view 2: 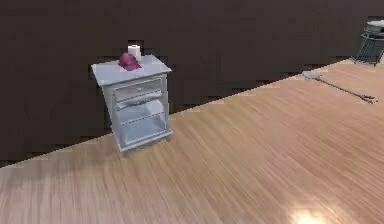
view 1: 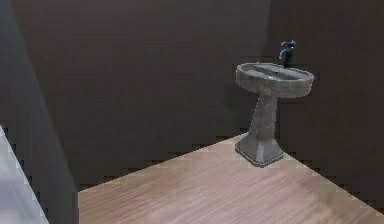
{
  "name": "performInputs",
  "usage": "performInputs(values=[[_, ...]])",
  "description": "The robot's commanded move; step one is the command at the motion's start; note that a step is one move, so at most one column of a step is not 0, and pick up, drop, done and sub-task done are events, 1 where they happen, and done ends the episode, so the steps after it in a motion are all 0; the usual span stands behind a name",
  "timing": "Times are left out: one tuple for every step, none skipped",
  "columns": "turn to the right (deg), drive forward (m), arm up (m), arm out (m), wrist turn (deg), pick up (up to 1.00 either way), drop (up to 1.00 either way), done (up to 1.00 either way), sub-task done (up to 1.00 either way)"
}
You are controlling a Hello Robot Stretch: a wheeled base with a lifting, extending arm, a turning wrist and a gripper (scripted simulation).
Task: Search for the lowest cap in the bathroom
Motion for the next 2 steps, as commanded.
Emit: performInputs(values=[[-42.0, 0.0, 0.0, 0.0, 0.0, 0.0, 0.0, 0.0, 0.0], [0.0, 0.1, 0.0, 0.0, 0.0, 0.0, 0.0, 0.0, 0.0]])
